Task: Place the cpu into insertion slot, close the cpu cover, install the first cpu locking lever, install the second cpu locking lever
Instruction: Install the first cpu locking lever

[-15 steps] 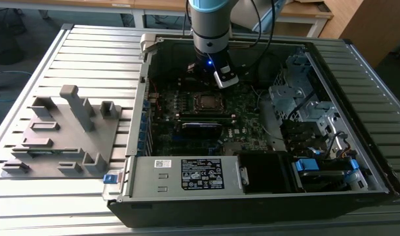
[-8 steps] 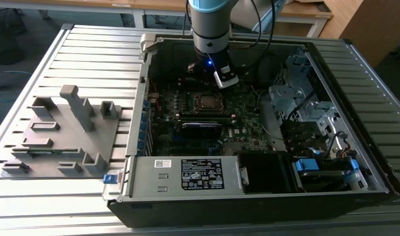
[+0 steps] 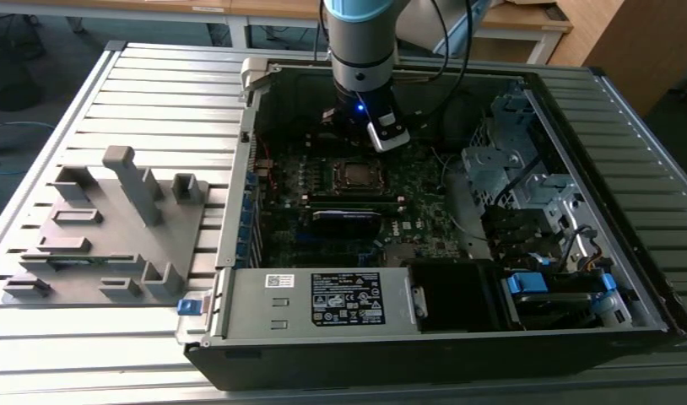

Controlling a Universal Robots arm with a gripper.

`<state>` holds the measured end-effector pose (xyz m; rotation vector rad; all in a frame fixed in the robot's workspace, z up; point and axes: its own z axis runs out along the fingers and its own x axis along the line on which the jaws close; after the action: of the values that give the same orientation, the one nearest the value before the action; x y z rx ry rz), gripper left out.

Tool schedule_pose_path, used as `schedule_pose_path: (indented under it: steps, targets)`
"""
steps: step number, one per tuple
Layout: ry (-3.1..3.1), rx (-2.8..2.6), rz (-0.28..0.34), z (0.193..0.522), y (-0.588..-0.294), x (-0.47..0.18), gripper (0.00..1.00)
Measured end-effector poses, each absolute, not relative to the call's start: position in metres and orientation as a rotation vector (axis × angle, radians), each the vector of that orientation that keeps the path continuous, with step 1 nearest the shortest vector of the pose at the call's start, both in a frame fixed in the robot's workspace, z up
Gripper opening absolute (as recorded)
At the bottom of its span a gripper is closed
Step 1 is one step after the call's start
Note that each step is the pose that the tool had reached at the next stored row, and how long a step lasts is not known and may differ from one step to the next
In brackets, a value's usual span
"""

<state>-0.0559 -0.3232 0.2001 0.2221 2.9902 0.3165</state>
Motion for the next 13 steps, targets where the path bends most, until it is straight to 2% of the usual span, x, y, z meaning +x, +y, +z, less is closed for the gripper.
schedule_pose_path:
  steps: [13]
  targets:
    - [2.976, 0.219, 0.321, 0.1976, -0.3233, -0.0558, 0.10]
